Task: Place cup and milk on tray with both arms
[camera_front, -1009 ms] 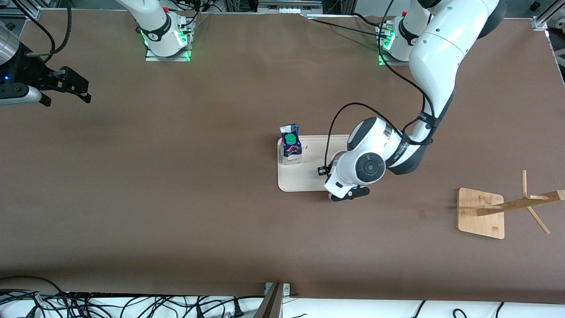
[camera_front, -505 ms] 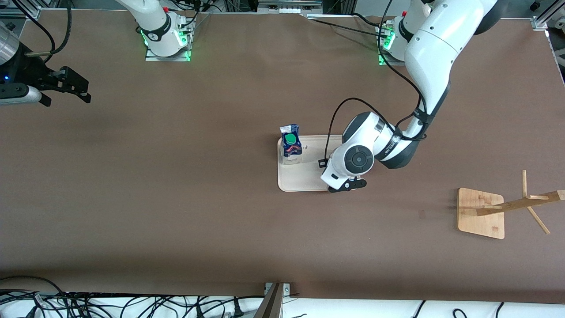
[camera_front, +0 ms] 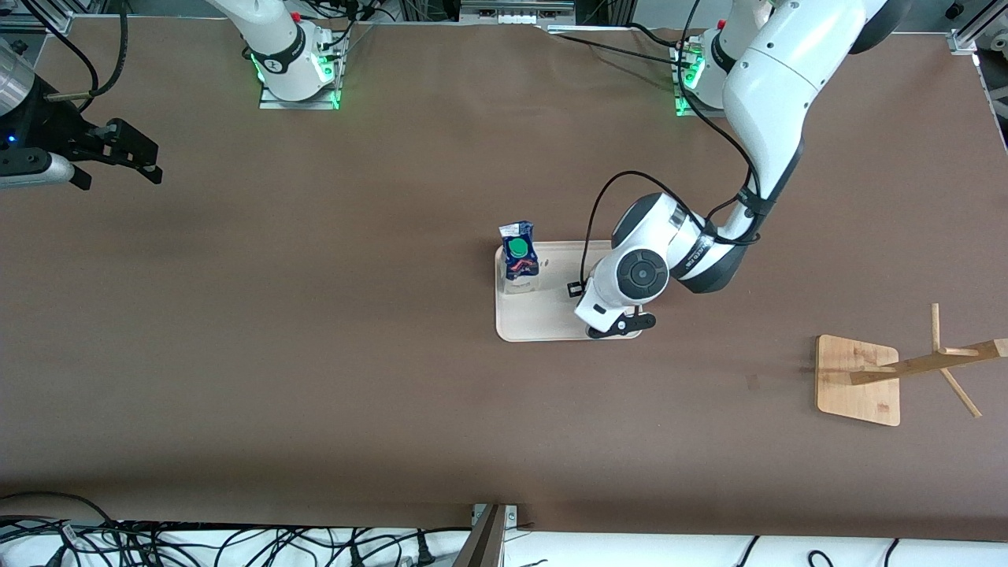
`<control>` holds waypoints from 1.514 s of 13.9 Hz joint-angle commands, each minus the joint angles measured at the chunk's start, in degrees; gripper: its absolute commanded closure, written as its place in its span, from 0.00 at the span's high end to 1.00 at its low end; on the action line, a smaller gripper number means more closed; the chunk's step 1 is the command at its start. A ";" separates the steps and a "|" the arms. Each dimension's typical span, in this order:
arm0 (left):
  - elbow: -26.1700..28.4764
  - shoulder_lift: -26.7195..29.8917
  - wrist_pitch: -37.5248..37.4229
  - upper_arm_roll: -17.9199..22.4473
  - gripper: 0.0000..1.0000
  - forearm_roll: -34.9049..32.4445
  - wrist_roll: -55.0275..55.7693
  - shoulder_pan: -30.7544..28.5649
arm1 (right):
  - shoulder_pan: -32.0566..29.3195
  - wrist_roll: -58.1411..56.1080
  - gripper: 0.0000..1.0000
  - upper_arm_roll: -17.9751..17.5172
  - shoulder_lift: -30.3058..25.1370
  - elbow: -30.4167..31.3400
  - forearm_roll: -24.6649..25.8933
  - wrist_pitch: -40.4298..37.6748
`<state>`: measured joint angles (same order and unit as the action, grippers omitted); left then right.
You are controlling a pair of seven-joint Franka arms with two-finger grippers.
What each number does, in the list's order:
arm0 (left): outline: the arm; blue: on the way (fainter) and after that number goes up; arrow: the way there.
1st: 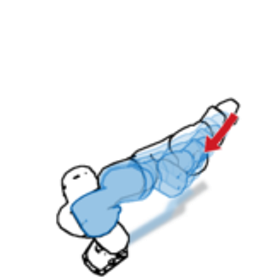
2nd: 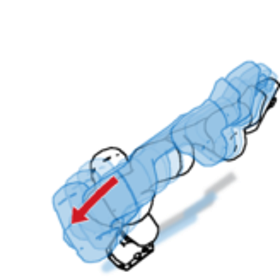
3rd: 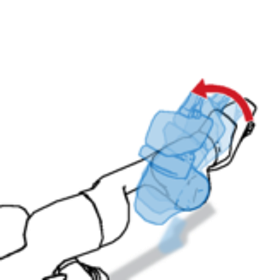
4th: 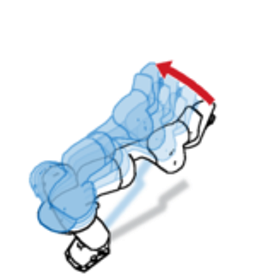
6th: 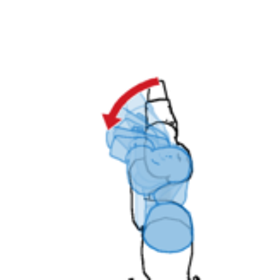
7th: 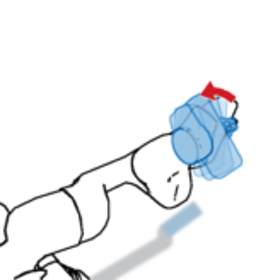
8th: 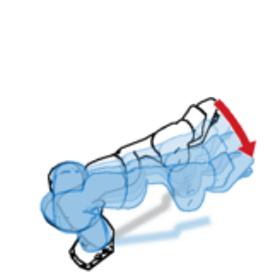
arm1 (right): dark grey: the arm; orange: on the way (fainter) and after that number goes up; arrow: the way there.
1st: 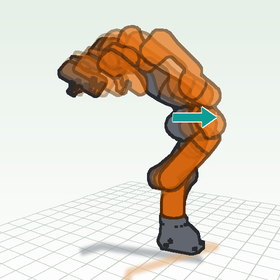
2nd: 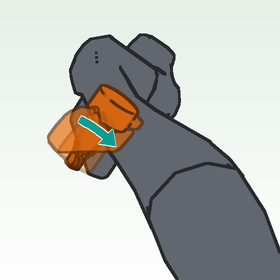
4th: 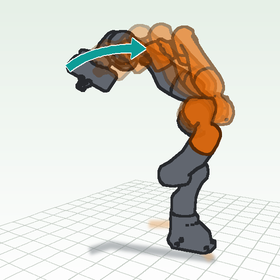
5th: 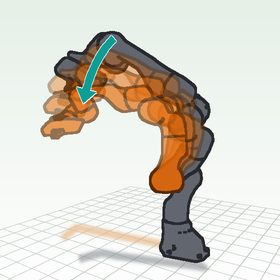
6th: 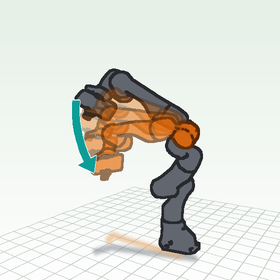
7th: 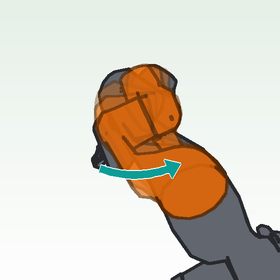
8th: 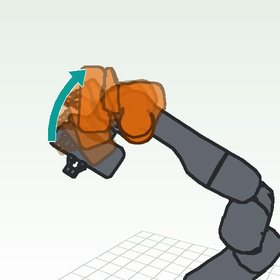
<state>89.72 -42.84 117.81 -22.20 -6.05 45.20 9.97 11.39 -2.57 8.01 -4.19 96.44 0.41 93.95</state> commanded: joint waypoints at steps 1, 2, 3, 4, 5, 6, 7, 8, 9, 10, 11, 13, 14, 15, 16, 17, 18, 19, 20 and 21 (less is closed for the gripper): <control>0.81 6.34 -3.89 -0.04 1.00 -0.98 0.59 -0.30 | -0.41 -0.42 1.00 -0.27 0.32 -1.17 0.12 -0.96; 0.29 8.89 -6.34 0.05 1.00 -0.98 0.41 -0.74 | -0.41 -0.42 1.00 -0.18 0.32 -1.17 0.12 -0.96; -1.02 11.26 -9.76 0.05 1.00 -0.98 0.32 -1.27 | -0.41 -0.42 1.00 -0.27 0.32 -1.17 0.12 -0.96; -2.95 12.94 -13.54 0.05 1.00 -0.98 0.15 -1.62 | -0.41 -0.50 1.00 -0.27 0.32 -1.08 0.12 -1.05; -6.10 13.82 -18.19 0.05 1.00 -1.07 -1.33 -2.06 | -0.41 -0.42 1.00 -0.18 0.32 -1.17 0.12 -1.31; -9.88 14.01 -23.02 0.22 1.00 -1.07 -5.00 -2.50 | -0.41 -0.42 1.00 -0.18 0.32 -1.08 0.12 -1.32; -13.83 14.01 -27.07 0.40 1.00 -1.07 -8.69 -3.29 | -0.41 -0.42 1.00 -0.18 0.32 -1.17 0.12 -1.32; -17.18 14.01 -29.98 0.49 1.00 -1.15 -11.60 -4.42 | -0.41 -0.42 1.00 -0.27 0.32 -1.17 0.12 -1.32; -19.99 14.01 -32.53 0.31 1.00 -1.07 -14.50 -6.52 | -0.41 -0.42 1.00 -0.18 0.32 -1.08 0.12 -1.32; -21.94 14.27 -34.82 0.22 1.00 -1.15 -17.84 -8.11 | -0.41 -0.50 1.00 -0.27 0.32 -1.17 0.12 -1.40; -22.65 15.93 -36.85 0.31 1.00 -1.16 -21.70 -9.52 | -0.41 -0.50 1.00 -0.27 0.32 -1.17 0.12 -1.32; -22.66 18.92 -37.48 0.31 1.00 -1.07 -29.43 -14.08 | -0.41 -0.42 1.00 -0.27 0.24 -1.08 0.12 -1.40; -22.66 19.28 -37.57 0.22 1.00 -1.15 -33.47 -15.76 | -0.41 -0.42 1.00 -0.27 0.32 -1.08 0.12 -1.40; -22.57 19.37 -37.66 0.48 1.00 -1.33 -36.39 -16.30 | -0.41 -0.42 1.00 -0.18 0.32 -1.17 0.12 -1.40; -22.57 19.37 -37.66 0.66 1.00 -2.38 -37.55 -16.39 | -0.41 -0.42 1.00 -0.18 0.32 -1.08 0.12 -1.40; -21.87 20.33 -37.57 0.92 1.00 -3.52 -38.17 -16.82 | -0.41 -0.42 1.00 -0.27 0.32 -1.08 0.12 -1.40; -18.91 23.12 -36.96 2.84 1.00 -3.62 -39.91 -16.13 | -0.41 -0.50 1.00 -0.18 0.32 -1.08 0.12 -1.40; -14.88 25.85 -35.39 5.12 1.00 -2.75 -40.10 -15.34 | -0.41 -0.42 1.00 -0.18 0.32 -1.17 0.12 -1.40; -11.44 28.83 -31.11 8.45 1.00 -1.69 -40.11 -15.07 | -0.41 -0.42 1.00 -0.18 0.32 -1.17 0.12 -1.40; -5.75 33.21 -26.98 12.75 1.00 1.10 -40.19 -13.68 | -0.41 -0.42 1.00 -0.18 0.32 -1.08 0.12 -1.40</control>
<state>72.13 -19.35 84.40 -16.11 -7.55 7.25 -5.44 11.39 -2.57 8.01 -4.16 96.41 0.41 93.54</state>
